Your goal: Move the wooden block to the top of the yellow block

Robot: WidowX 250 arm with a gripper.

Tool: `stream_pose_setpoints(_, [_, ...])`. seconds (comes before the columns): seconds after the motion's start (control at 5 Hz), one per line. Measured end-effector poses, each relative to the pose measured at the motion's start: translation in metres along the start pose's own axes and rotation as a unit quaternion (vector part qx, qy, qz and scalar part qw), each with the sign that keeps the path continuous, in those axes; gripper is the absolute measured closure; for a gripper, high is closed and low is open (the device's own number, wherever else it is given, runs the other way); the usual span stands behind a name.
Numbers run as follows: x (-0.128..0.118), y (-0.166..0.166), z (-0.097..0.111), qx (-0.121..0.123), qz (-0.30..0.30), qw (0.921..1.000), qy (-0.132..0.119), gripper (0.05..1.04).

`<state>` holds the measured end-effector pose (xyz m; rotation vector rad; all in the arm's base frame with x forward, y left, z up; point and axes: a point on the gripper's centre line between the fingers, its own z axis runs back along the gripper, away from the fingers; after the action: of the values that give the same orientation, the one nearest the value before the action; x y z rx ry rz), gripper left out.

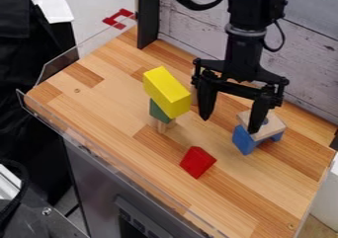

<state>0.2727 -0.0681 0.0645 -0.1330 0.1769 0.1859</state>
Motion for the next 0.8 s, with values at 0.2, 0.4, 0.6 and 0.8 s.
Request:
stream_pose_setpoints(0.2, [-0.002, 0.002, -0.01, 0.006, 0.003, 0.9998, 0.017, 0.083])
stream_pose_setpoints(0.4, [0.001, 0.0, -0.005, 0.017, -0.014, 0.9997, 0.01, 0.083])
stream_pose_setpoints(0.6, [0.005, -0.007, 0.002, 0.034, -0.039, 0.9987, -0.004, 0.083])
stream_pose_setpoints(0.8, [0.003, -0.012, 0.002, 0.044, -0.061, 0.9972, -0.006, 0.083])
